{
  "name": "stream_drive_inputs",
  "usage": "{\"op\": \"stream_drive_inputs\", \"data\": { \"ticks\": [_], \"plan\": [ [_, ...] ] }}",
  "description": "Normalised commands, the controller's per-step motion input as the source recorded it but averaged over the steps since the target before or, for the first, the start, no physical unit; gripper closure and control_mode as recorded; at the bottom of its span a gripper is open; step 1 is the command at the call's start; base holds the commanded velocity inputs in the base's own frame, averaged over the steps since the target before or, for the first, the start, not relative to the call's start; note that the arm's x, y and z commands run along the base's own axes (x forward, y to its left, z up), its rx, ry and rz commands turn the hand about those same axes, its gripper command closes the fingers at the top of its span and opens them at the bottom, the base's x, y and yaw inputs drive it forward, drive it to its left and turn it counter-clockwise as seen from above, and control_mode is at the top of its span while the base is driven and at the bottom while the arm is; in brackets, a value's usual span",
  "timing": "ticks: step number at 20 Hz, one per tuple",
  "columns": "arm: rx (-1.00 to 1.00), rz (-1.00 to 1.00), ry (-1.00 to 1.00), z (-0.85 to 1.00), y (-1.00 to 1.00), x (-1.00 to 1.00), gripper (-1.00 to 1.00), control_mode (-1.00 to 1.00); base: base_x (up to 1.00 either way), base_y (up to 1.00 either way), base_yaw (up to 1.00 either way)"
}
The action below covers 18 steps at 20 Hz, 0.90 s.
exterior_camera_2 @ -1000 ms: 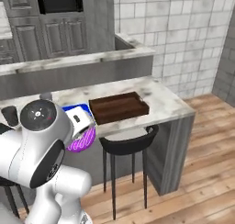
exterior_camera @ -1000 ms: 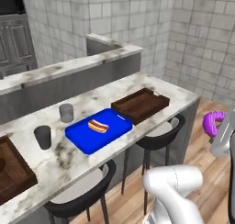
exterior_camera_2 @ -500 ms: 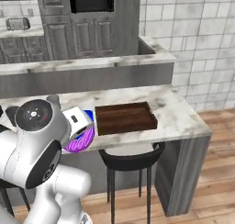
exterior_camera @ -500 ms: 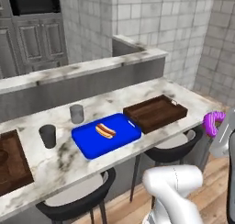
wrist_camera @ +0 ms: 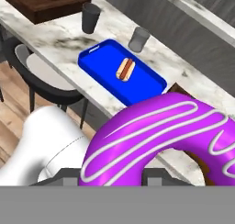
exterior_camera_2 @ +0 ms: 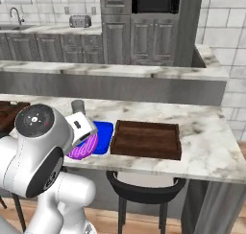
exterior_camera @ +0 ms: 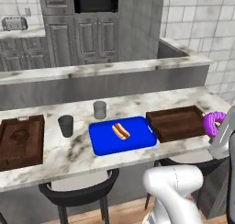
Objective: Take the donuts from the fridge and place them on the empty tray on the dining counter.
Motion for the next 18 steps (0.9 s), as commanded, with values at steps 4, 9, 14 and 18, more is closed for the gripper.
{"op": "stream_drive_inputs", "data": {
  "ticks": [4,9,14,18],
  "plan": [
    [0.00,0.00,0.00,0.00,0.00,0.00,1.00,1.00,1.00,-0.62,0.39],
    [0.00,0.00,0.00,0.00,0.00,0.00,1.00,1.00,0.95,-0.53,0.33],
    [0.00,0.00,0.00,0.00,0.00,0.00,1.00,1.00,0.38,-0.11,0.09],
    [0.01,0.00,0.00,-0.05,-0.07,0.05,1.00,-1.00,0.12,-0.01,0.00]
  ]
}}
